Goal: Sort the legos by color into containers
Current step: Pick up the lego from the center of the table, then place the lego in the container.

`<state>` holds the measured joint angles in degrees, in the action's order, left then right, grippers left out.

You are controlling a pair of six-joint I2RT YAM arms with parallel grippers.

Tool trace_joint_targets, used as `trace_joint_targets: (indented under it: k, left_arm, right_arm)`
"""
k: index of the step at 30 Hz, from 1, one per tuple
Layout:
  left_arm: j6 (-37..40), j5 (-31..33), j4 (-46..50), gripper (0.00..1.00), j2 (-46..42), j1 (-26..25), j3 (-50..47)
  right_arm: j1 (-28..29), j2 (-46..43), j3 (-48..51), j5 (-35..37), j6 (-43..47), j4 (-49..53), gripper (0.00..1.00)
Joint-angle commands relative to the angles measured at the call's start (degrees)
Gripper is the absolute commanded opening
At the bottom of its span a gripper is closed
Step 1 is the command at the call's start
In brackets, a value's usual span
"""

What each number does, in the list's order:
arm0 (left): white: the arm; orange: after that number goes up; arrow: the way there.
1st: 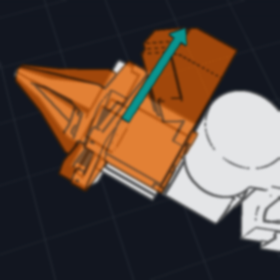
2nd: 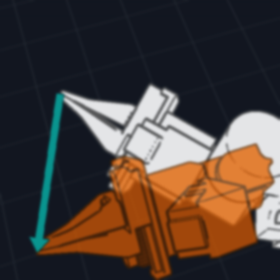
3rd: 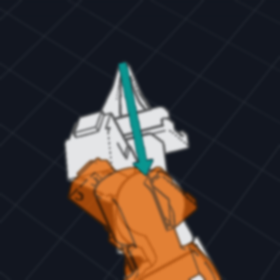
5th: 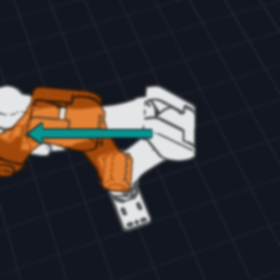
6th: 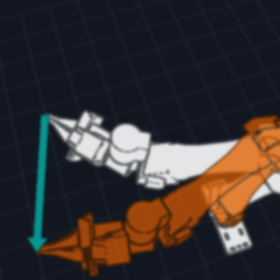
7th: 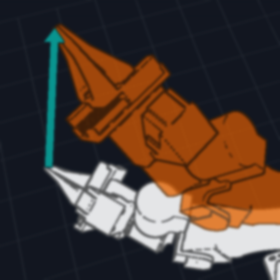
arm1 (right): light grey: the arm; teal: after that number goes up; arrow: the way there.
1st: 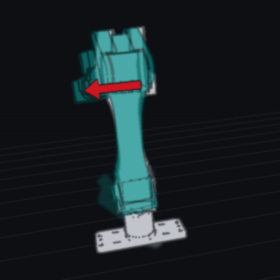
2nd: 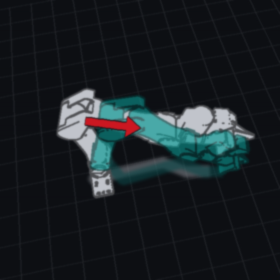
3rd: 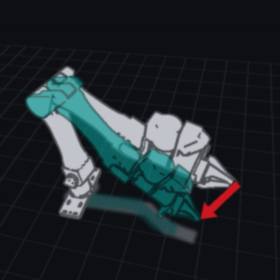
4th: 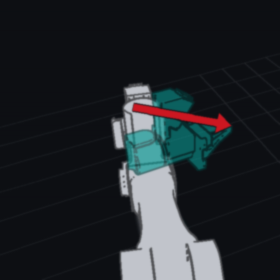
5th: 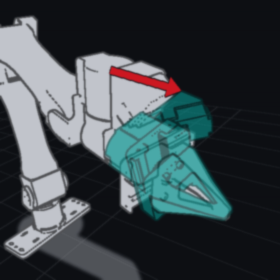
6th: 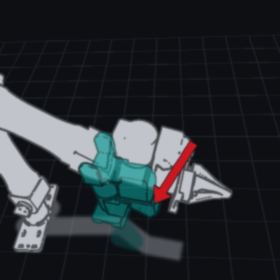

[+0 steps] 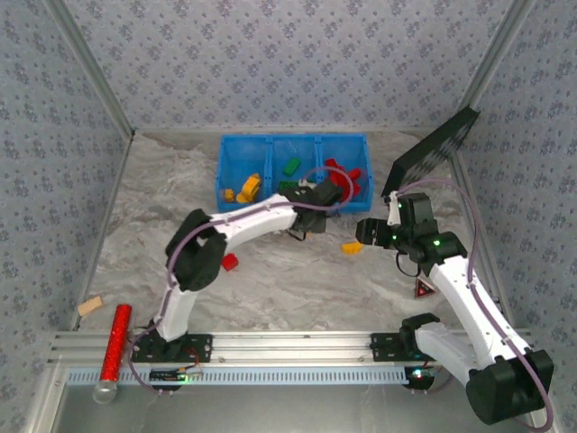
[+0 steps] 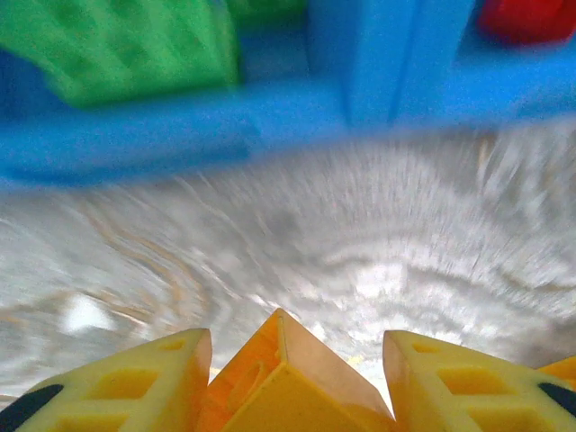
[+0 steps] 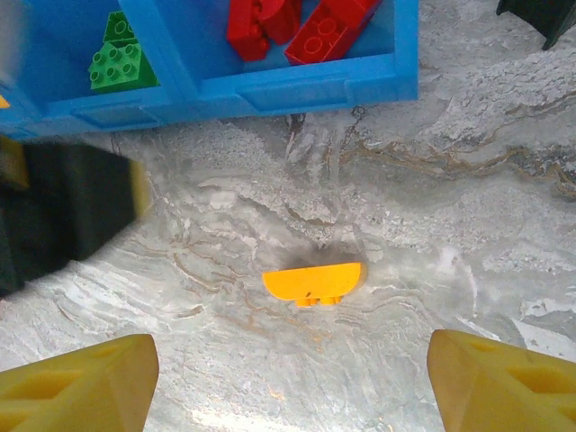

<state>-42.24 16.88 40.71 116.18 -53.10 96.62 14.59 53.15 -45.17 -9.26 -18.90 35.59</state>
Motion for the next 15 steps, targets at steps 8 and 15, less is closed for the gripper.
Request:
trace_joint_targets:
  k: [8, 15]
  left_arm:
    - [11.3, 7.4, -1.4, 0.47, -14.6, 12.0, -1.6]
    - [13.4, 5.4, -9.2, 0.47, -12.9, 20.6, -3.0]
  right_arm:
    - [3.1, 3.8, -3.0, 4.3, -1.8, 1.5, 0.80]
    - [4.4, 7.2, -5.9, 6.1, -1.5, 1.9, 0.80]
